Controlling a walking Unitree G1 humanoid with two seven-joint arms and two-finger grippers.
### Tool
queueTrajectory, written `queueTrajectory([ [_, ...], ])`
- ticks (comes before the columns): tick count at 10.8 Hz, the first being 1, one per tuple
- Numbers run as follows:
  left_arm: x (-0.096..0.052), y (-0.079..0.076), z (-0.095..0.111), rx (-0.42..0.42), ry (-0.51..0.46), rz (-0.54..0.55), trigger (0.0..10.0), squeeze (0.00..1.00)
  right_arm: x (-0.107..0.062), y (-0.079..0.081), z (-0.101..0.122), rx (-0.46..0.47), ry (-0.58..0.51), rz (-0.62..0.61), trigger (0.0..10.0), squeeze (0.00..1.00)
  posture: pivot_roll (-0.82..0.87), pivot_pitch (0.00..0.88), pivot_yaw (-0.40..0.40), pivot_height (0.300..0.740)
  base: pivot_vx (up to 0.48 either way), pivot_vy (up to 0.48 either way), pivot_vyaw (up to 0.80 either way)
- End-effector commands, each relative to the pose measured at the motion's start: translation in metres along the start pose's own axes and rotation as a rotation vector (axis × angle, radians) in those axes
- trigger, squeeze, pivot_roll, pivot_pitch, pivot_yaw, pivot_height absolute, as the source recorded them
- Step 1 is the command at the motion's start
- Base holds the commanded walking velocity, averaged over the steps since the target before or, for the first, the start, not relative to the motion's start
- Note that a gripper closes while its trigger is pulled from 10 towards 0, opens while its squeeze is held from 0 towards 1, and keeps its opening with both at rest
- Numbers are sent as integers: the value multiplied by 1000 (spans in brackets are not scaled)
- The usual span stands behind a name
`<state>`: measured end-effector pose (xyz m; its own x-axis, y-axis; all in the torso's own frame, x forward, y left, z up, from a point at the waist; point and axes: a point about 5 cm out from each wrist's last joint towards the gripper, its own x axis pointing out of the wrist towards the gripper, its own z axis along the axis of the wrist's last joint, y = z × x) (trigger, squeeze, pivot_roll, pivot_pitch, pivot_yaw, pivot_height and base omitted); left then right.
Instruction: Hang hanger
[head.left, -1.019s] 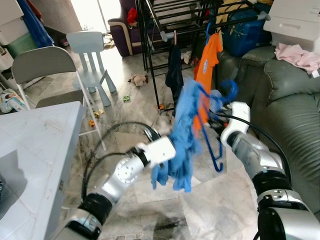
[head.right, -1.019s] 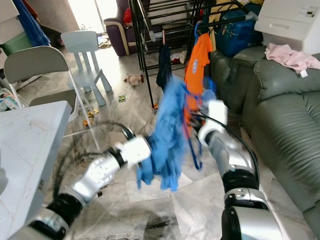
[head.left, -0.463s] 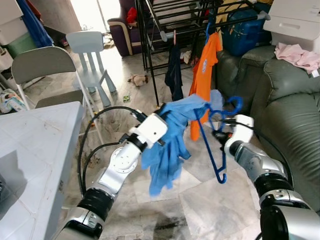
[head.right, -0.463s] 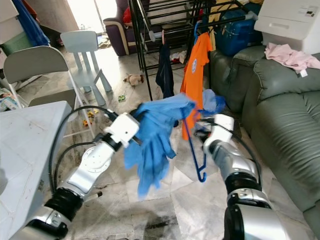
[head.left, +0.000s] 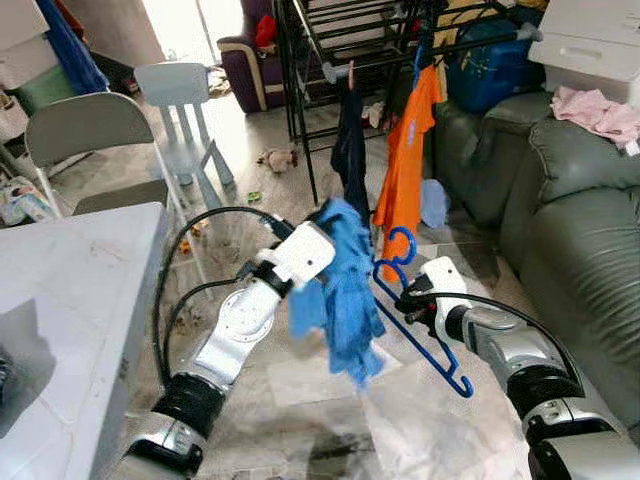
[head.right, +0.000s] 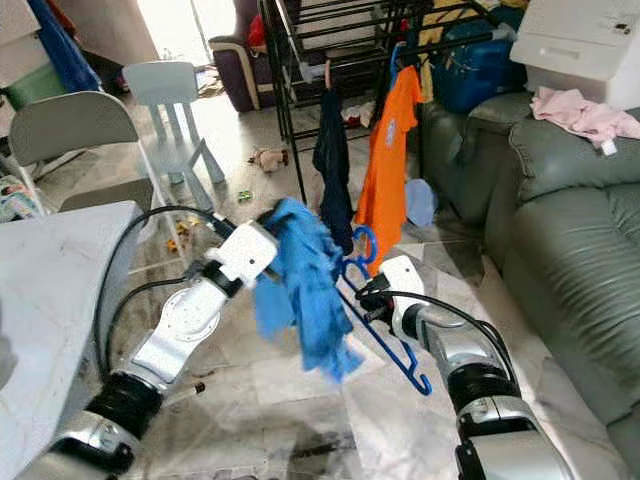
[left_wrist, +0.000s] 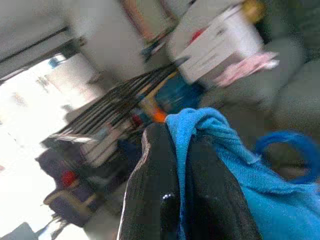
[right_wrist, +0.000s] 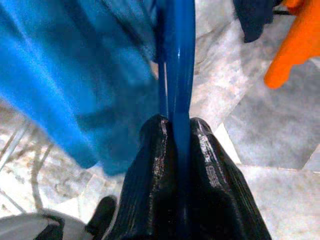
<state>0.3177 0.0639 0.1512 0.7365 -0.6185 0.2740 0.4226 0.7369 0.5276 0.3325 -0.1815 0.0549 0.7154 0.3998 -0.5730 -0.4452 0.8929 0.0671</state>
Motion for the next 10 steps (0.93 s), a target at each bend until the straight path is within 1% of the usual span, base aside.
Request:
queueTrajectory([
  [1,1,-1,16,-61,-85,-27,10000,0,0,-8,8,104,-56,-75,10000,0,-99,0,105,740,0,0,0],
  [2,-2,-9,20,-213,-80,-98,10000,0,-5,-23,17,261,-140,-185,10000,0,-95,0,106,740,0,0,0],
  [3,-8,-15,20,-307,-58,-164,10000,0,-12,-38,22,396,-204,-287,10000,0,-94,0,105,740,0,0,0],
  [4,-22,-26,10,-388,12,-270,10000,0,-21,-54,32,617,-322,-355,10000,0,-90,0,106,740,0,0,0],
  [5,-43,-40,-13,-362,122,-353,10000,0,-26,-59,51,734,-449,-343,10000,0,-90,0,108,740,0,0,0],
  [6,-53,-46,-24,-366,176,-378,10000,0,-28,-59,64,775,-521,-308,10000,0,-92,0,111,740,0,0,0],
  [7,-66,-55,-39,-397,268,-402,10000,0,-30,-52,96,824,-671,-211,10000,0,-94,0,112,740,0,0,0],
  [8,-74,-60,-47,-411,321,-425,10000,0,-38,-48,122,828,-799,-127,10000,0,-98,0,115,740,0,0,0],
  [9,-79,-63,-54,-407,352,-433,10000,0,-44,-42,140,812,-886,-48,10000,0,-102,0,117,740,0,0,0],
  [10,-82,-64,-58,-391,373,-441,10000,0,-55,-28,164,694,-975,51,10000,0,-103,0,116,740,0,0,0],
])
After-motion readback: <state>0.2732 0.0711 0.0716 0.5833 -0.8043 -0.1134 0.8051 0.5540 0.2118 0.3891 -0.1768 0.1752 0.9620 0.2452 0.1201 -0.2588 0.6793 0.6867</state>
